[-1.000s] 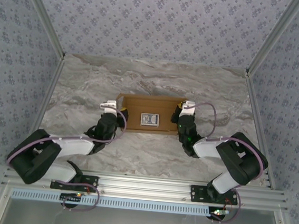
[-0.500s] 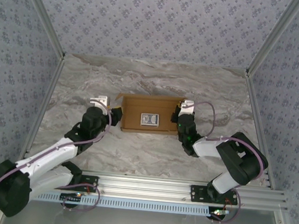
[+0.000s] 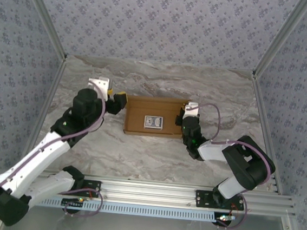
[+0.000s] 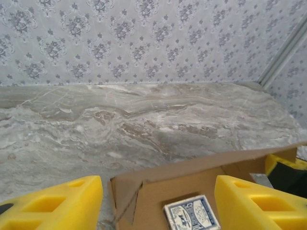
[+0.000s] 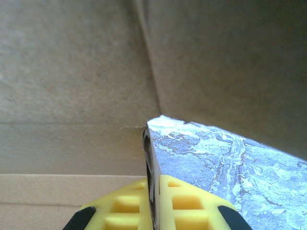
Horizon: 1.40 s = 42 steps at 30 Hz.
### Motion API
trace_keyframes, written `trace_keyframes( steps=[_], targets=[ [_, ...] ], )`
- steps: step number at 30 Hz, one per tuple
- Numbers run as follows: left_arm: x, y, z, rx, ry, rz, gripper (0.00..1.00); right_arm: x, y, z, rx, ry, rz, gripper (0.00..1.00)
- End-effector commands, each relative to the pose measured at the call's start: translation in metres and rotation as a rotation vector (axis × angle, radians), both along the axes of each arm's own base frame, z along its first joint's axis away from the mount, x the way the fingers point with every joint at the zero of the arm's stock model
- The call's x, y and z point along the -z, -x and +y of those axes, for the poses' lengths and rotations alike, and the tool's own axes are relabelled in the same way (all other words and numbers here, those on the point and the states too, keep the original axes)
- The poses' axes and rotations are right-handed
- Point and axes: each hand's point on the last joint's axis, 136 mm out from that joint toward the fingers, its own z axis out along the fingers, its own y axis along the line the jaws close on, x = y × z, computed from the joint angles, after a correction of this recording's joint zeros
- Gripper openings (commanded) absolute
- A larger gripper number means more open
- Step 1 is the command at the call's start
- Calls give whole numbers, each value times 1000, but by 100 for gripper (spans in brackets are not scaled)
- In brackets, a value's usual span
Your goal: Fold the paper box
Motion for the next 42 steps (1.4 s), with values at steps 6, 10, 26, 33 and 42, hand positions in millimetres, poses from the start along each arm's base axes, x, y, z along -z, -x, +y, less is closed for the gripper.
trace_keyframes(
  steps=[6, 10, 26, 33, 42],
  targets=[
    [17, -52, -25, 47, -249, 212, 65, 18, 1, -4, 6, 54, 62, 8],
    [30, -65, -43, 116, -287, 294, 65, 20, 1, -4, 10, 50, 62, 8],
    [85, -53, -60, 245, -335, 483, 64, 19, 1, -5, 14, 62, 67, 11],
    [101, -46, -60, 258, -325, 521, 63, 15, 6, -5, 8, 73, 66, 22],
    [113, -42, -64, 266, -316, 525, 62, 7, 23, -7, -2, 72, 66, 42]
  ],
)
